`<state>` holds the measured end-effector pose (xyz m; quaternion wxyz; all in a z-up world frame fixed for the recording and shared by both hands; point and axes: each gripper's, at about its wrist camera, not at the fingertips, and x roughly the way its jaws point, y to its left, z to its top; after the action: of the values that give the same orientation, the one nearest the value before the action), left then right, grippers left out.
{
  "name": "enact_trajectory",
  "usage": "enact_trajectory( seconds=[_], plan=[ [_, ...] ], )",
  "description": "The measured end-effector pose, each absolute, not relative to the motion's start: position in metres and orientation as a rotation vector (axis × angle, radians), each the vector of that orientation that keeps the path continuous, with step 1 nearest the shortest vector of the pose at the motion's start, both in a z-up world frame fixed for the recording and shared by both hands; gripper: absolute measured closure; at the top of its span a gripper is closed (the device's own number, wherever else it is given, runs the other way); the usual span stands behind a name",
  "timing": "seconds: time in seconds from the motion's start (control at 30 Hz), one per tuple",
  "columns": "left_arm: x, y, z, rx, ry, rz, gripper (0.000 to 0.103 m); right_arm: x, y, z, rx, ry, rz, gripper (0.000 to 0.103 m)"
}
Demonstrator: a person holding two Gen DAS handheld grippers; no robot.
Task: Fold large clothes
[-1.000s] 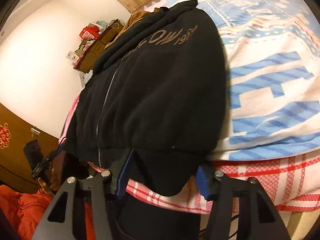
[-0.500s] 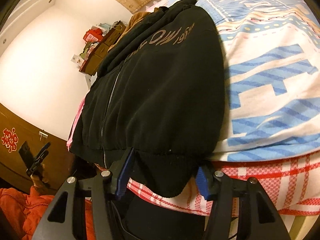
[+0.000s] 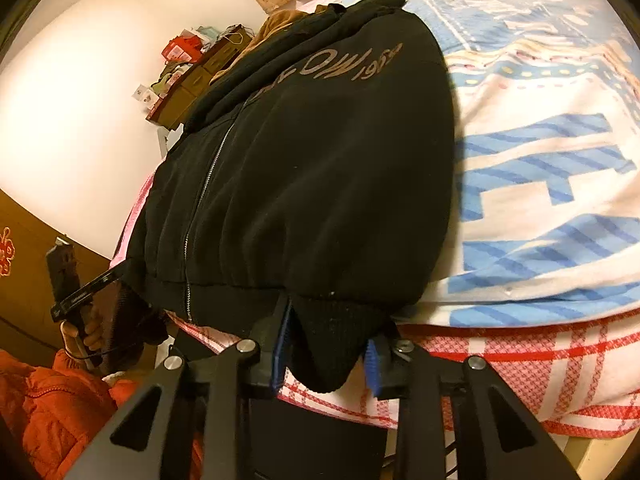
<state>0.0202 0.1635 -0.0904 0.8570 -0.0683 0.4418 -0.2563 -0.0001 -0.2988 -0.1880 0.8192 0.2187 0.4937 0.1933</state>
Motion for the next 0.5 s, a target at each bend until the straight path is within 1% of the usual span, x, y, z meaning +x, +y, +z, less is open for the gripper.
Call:
enact_trajectory(
  seconds=[0.03, 0.1, 0.2, 0.27, 0.3, 0.33, 0.37, 0.4, 0.47, 0.5],
  plan=[
    [0.017, 0.167, -0.087, -0.157, 0.915, -0.561, 0.017, 0.0, -0.301, -0.19, 0.485, 1.049, 0.416, 0.071],
    [0.014, 0.167, -0.086, -0.185, 0.917, -0.598, 0.016, 0.0, -0.304, -0.193, 0.518, 1.045, 0.423, 0.071],
    [0.021, 0.16, -0.097, -0.201, 0.974, -0.586, 0.016, -0.001, -0.308, -0.195, 0.558, 1.039, 0.432, 0.071],
    [0.03, 0.148, -0.109, -0.199, 1.033, -0.554, 0.02, -0.002, -0.309, -0.195, 0.57, 1.036, 0.43, 0.071],
    [0.029, 0.144, -0.106, -0.18, 1.007, -0.548, 0.02, -0.002, -0.308, -0.195, 0.567, 1.036, 0.429, 0.071],
    [0.03, 0.141, -0.107, -0.184, 1.024, -0.553, 0.022, -0.001, -0.306, -0.194, 0.565, 1.036, 0.427, 0.071],
    [0.032, 0.139, -0.111, -0.195, 1.047, -0.547, 0.025, -0.001, -0.304, -0.194, 0.564, 1.037, 0.425, 0.071],
    [0.035, 0.139, -0.115, -0.201, 1.075, -0.526, 0.035, -0.001, -0.304, -0.194, 0.567, 1.039, 0.423, 0.071],
    [0.036, 0.135, -0.117, -0.159, 1.071, -0.505, 0.057, -0.001, -0.304, -0.195, 0.57, 1.046, 0.423, 0.071],
    [0.034, 0.136, -0.117, -0.155, 1.069, -0.496, 0.073, -0.001, -0.304, -0.194, 0.561, 1.049, 0.421, 0.073]
  ],
)
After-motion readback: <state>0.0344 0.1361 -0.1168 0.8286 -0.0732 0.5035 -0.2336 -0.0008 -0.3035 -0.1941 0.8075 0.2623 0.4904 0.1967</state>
